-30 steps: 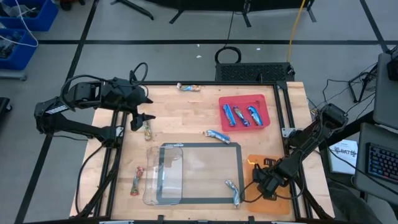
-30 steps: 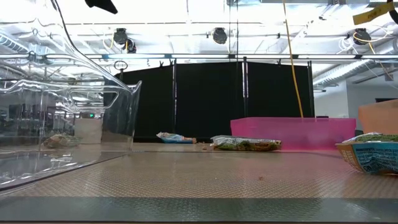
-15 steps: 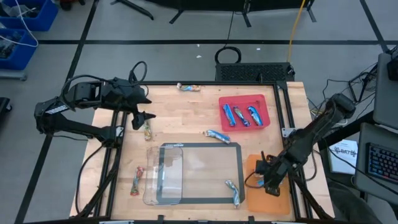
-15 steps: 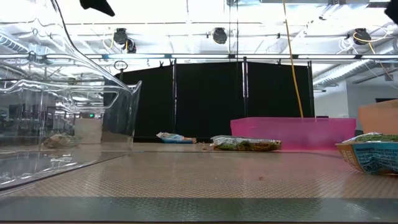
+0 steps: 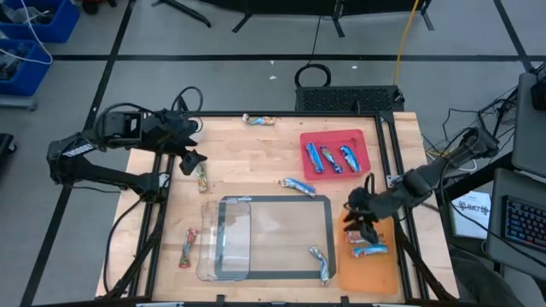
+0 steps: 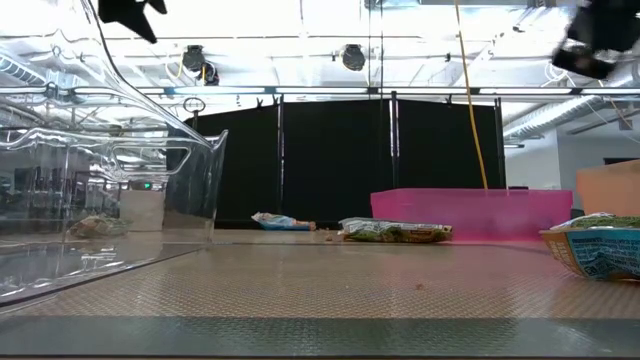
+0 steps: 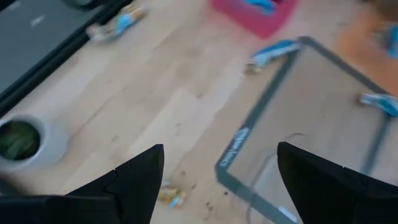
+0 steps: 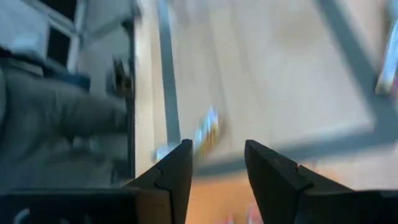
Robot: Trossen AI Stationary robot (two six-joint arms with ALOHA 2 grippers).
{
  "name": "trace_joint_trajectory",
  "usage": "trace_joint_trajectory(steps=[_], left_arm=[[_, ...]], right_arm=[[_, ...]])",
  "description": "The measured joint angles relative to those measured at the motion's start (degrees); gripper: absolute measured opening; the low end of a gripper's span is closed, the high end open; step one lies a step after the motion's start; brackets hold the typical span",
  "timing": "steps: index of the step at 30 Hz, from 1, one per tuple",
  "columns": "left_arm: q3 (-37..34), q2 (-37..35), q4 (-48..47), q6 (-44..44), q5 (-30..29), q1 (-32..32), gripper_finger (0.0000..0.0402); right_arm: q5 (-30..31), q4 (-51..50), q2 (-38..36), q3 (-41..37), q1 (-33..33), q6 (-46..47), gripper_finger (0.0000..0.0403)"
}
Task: Pick and place Granola Bars by type
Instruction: Put the red granola bar into the orange bin
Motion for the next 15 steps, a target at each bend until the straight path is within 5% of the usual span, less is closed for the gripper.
trace_joint_trajectory(steps=[6, 15], left_arm=[[-0.02, -0.79, -6.52, -13.03, -5.66, -0.1, 0.0309], [-0.02, -1.5, -13.11, -28.07, -3.26, -3.61, 0.028]], right_arm=[[3.64, 12.25, -0.85, 0.0, -5.57, -7.98, 0.0128], [4.74, 33.81, -0.83, 0.0, -12.64, -24.65, 0.011]])
